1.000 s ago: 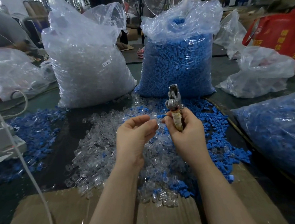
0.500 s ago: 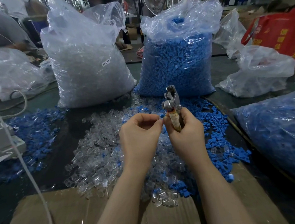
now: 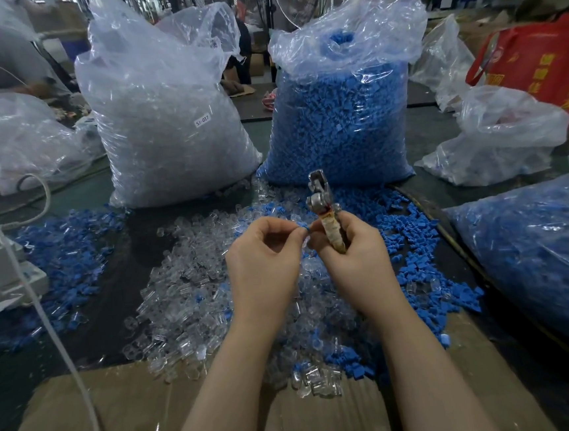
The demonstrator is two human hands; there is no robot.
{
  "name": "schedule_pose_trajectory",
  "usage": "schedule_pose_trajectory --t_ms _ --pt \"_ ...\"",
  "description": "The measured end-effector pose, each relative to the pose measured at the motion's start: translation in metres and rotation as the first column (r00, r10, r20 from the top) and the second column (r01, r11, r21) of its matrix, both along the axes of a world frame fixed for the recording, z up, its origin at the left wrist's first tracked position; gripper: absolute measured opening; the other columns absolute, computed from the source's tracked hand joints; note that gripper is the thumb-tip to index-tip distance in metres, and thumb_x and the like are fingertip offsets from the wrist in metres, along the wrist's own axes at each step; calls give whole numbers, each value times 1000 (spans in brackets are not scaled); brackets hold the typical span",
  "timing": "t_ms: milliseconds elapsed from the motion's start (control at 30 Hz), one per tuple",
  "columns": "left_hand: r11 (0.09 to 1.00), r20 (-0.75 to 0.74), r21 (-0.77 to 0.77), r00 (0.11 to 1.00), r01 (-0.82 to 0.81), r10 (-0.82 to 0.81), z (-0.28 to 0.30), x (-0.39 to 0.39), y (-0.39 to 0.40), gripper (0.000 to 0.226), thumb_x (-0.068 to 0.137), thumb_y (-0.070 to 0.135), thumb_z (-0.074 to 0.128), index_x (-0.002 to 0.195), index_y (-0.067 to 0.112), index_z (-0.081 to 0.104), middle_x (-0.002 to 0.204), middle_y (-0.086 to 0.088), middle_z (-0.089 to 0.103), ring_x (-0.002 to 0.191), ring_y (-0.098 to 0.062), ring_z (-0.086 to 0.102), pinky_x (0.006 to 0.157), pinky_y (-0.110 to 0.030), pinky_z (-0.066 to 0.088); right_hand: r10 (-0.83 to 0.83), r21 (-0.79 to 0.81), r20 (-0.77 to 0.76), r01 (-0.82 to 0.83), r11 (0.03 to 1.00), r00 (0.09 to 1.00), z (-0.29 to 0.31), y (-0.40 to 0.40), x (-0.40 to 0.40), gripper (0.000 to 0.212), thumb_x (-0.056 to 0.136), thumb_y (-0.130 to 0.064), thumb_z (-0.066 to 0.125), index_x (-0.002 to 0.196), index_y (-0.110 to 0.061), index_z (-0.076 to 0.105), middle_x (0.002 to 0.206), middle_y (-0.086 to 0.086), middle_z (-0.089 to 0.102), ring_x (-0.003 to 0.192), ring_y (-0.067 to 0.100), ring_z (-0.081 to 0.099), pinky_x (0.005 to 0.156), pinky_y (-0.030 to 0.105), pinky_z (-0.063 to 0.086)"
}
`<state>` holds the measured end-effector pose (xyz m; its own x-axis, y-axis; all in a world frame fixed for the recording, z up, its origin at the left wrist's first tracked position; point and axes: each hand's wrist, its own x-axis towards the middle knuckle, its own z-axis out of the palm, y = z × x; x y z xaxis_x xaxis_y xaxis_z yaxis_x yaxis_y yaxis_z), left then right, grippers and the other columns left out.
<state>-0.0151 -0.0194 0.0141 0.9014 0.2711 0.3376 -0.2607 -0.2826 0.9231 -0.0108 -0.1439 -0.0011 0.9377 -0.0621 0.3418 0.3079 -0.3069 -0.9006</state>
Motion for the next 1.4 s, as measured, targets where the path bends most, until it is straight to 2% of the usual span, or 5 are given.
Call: schedule_pose_trajectory --t_ms 133,333,433,600,1400 --pt "994 -45 -110 999 14 -19 2 3 5 10 85 12 75 78 18 69 72 1 71 71 -17 68 66 -25 57 70 -23 -66 -72 997 995 1 -9 2 9 89 -17 66 89 -26 65 77 -10 68 64 5 59 59 23 49" --pt "976 11 -202 997 77 -76 8 2 10 4 88 3 69 86 6 67 72 0 69 65 -3 66 65 -13 52 146 -110 -187 -168 980 972 3 -15 -1 19 75 -32 61 93 -25 65 84 -5 68 80 21 65 78 48 56" --pt "978 41 -179 994 103 -97 9 1 12 1 90 1 66 89 2 66 76 -3 68 66 -2 64 67 -14 51 186 -118 -219 -215 970 958 3 -15 -1 21 73 -33 61 93 -28 64 78 -17 64 71 8 60 73 40 53" --pt "980 59 -160 992 122 -114 10 1 16 1 90 0 65 90 -1 65 73 -2 67 67 -5 63 71 -19 54 217 -142 -222 -252 957 951 2 -15 -1 18 85 -16 66 97 -30 62 76 -26 62 74 8 58 74 40 52" --pt "955 70 -167 969 246 -238 7 1 21 15 90 -1 63 85 14 63 72 12 66 71 -3 62 71 -16 51 184 -223 -172 -221 949 968 -5 -12 -2 22 70 -21 49 88 -25 61 66 -26 57 54 3 46 55 28 38"
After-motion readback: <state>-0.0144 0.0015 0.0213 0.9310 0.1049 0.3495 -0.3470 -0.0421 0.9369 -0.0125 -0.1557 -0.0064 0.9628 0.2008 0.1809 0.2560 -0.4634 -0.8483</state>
